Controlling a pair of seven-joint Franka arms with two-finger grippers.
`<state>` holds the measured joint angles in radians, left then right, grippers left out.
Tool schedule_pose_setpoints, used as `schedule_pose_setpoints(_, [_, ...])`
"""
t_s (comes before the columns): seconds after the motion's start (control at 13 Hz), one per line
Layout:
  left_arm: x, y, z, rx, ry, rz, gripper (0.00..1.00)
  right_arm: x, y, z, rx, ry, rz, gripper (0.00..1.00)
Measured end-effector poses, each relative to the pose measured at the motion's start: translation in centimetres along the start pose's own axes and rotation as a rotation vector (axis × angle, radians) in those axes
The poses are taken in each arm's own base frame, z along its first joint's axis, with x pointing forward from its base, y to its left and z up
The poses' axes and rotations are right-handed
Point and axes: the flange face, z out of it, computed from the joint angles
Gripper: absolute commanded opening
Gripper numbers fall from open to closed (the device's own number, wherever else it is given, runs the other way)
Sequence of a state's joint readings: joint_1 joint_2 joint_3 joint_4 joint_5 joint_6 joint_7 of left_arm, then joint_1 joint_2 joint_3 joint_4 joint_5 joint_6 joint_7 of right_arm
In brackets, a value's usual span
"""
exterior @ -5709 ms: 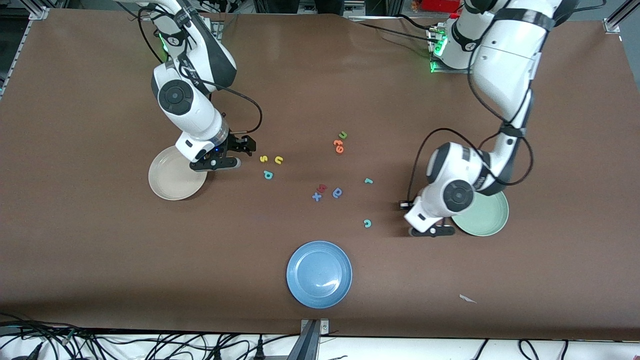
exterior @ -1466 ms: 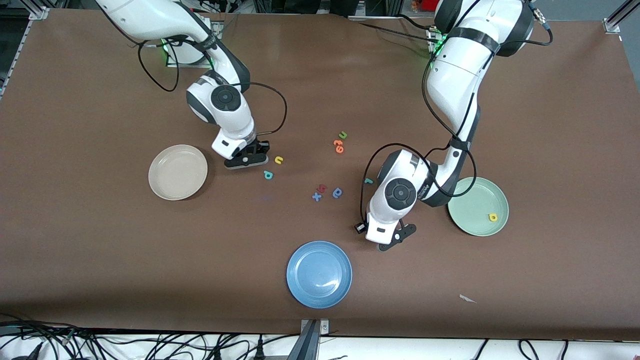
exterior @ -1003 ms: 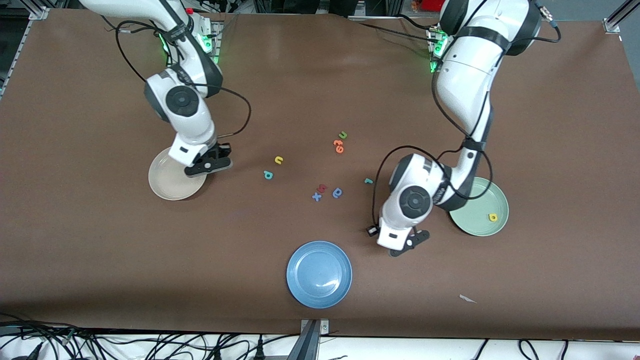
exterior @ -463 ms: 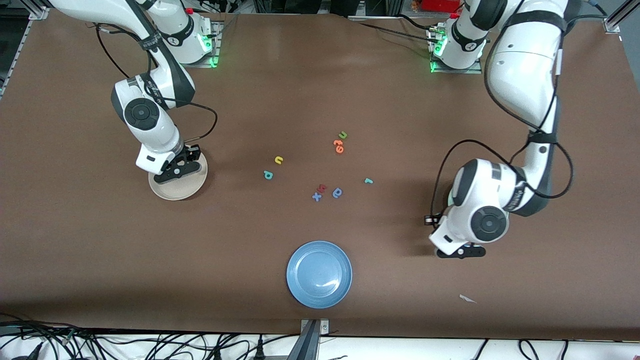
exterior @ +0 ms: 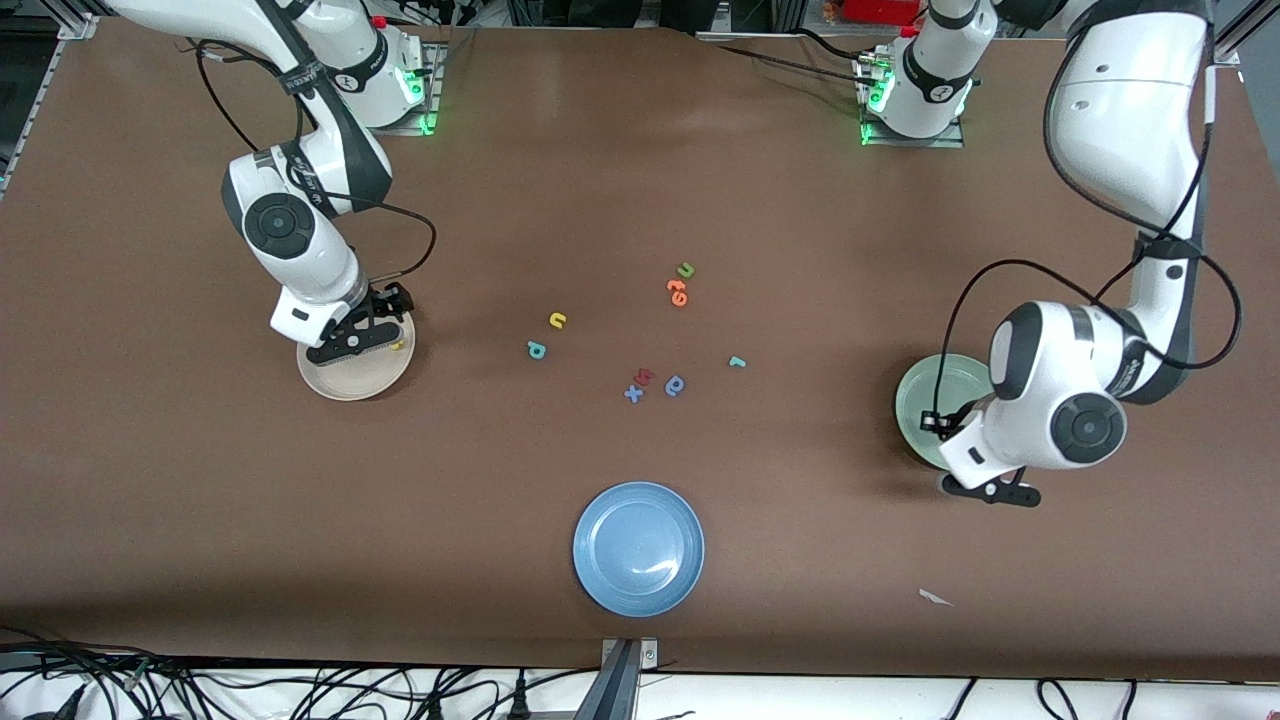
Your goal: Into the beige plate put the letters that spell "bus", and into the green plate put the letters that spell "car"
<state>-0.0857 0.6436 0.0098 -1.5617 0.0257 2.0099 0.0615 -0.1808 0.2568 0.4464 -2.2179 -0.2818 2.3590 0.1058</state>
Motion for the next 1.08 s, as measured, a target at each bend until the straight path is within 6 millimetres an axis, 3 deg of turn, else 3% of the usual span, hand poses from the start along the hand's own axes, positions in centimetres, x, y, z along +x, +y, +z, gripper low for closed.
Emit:
schedule_pose_setpoints(0.08, [-1.4,-0.2,0.5,-0.001,0.015,0.003,0.19,0.3,-1.1,-0.4,0.024,0.003,0.015,1.00])
schedule_pose_setpoints(0.15, [-2.8,-0.3,1.1,-0.001,0.029,0.006,0.79,0.5,-2.3,-0.7,0.039,0.006,0.033,1.00])
schedule_pose_setpoints(0.23, [-4.0,-0.2,1.9,-0.001,0.051,0.008,1.00,0.8,-3.9,-0.9,0.049,0.008,0.059,1.00])
schedule_pose_setpoints(0.39, [-5.3,0.1,3.1,0.000,0.082,0.013,1.00,1.7,-7.7,-1.0,0.068,0.011,0.098,1.00])
schedule_pose_setpoints(0.54, [-4.7,0.6,1.5,-0.001,0.117,0.006,1.00,2.8,-11.5,-0.7,0.092,0.015,0.105,1.00])
schedule_pose_setpoints(0.69, [-3.7,2.7,-0.4,-0.014,0.139,-0.041,1.00,3.6,-14.5,0.5,0.128,0.039,0.107,1.00])
schedule_pose_setpoints(0.85, [-2.9,8.1,-0.5,-0.038,0.142,-0.130,1.00,3.9,-16.2,2.6,0.149,0.064,0.111,1.00])
schedule_pose_setpoints(1.08, [-1.9,18.8,1.2,-0.055,0.134,-0.280,1.00,4.3,-17.1,5.0,0.159,0.097,0.127,0.99])
